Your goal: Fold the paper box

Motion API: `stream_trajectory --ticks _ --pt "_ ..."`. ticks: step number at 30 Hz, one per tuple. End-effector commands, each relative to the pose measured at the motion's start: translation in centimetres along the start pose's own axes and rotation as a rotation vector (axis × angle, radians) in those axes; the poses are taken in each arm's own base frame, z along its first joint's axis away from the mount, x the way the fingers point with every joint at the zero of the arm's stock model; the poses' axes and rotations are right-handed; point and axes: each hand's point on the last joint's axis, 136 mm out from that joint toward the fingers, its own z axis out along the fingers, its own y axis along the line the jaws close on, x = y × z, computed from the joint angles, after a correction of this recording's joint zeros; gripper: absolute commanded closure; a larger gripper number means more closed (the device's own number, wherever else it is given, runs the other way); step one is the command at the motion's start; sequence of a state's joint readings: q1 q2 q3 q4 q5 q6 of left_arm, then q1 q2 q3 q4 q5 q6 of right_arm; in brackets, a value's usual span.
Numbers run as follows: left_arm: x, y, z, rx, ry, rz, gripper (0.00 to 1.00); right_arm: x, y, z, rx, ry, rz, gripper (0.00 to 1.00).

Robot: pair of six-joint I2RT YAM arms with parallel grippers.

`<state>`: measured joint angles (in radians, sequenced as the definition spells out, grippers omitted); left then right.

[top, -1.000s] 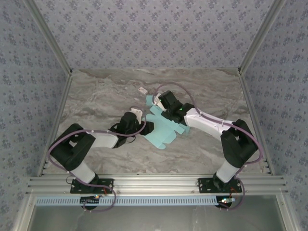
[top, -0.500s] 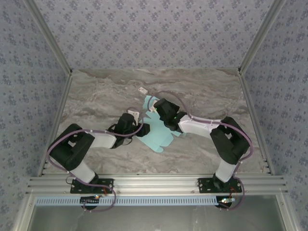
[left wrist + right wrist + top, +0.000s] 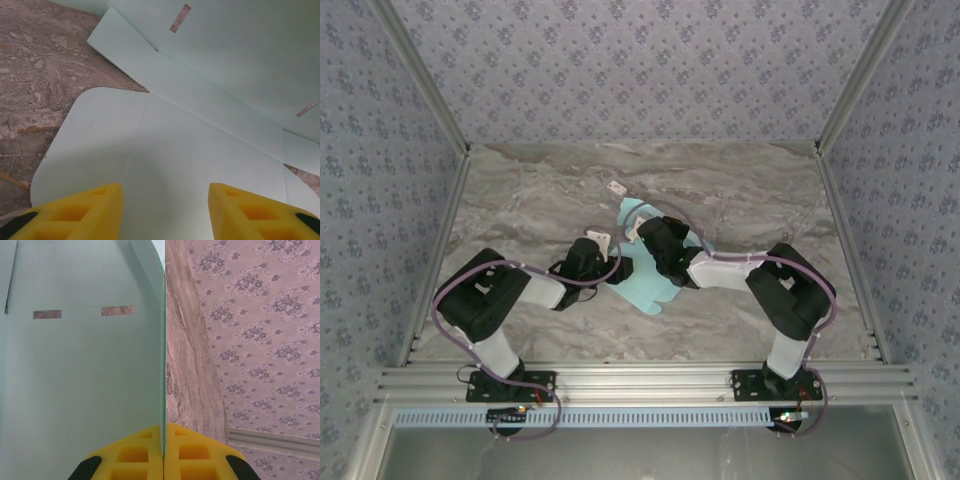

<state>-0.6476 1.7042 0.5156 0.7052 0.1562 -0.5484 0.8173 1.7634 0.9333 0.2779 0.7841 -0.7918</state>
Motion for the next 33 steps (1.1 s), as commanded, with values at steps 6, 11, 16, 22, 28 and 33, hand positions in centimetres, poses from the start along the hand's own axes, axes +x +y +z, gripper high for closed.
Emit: stream_trajectory --ticks 6,11,16,22,28,33 --pt "0.8 0.6 -0.9 -0.025 0.038 -0.016 0.51 0.4 0.5 -1.1 -0.139 -0.009 0.048 1.00" --pt "-1.8 -0.1 -3.0 -0.025 -0.020 0.013 0.50 0.5 -0.4 -3.1 -0.295 -0.062 0.189 1.00" --pt "-5.1 -1.2 -6.0 -0.021 -0.080 0.060 0.48 0.4 -0.4 -5.2 -0.477 -0.115 0.258 1.00" --pt "-8.3 -3.4 -9.2 0.037 -0.108 0.098 0.44 0.2 -1.0 -6.7 -0.632 -0.163 0.347 1.00" --pt "-10.5 -6.3 -10.9 0.138 -0.089 0.104 0.42 -0.5 -2.0 -7.9 -0.720 -0.215 0.403 1.00" --pt "-12.0 -7.0 -12.4 0.141 -0.093 0.135 0.42 -1.0 -3.8 -9.6 -0.802 -0.248 0.469 1.00"
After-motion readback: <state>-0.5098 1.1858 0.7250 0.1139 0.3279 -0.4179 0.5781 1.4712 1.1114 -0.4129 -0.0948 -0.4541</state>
